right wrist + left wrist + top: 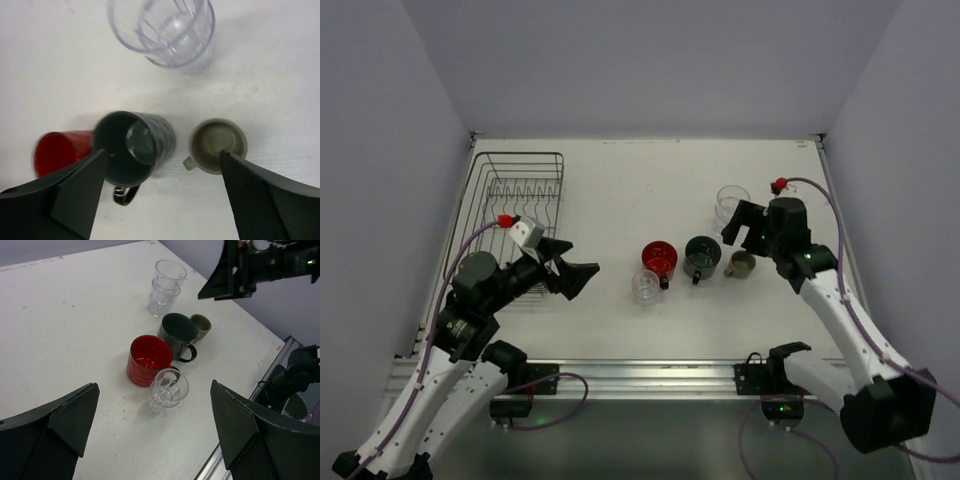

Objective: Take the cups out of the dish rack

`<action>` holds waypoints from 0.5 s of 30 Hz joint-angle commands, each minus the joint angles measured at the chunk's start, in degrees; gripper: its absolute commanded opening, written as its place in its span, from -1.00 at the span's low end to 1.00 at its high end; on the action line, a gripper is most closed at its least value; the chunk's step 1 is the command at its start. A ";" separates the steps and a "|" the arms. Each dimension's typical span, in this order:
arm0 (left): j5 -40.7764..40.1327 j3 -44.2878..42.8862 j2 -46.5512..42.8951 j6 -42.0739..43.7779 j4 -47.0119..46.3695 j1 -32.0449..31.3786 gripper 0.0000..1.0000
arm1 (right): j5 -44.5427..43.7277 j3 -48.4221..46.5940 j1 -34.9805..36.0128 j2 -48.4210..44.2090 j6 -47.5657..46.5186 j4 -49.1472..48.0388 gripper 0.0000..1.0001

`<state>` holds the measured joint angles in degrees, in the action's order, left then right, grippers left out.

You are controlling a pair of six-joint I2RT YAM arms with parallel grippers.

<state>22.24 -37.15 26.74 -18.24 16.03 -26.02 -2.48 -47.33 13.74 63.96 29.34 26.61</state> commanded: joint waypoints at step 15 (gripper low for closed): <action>-9.05 -17.78 7.45 -0.66 0.23 -0.08 1.00 | -3.49 -4.52 -0.11 -58.25 -7.63 2.74 0.98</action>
<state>16.58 -50.70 34.39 -18.46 16.78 -26.02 -3.92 -51.27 13.76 5.45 23.99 24.12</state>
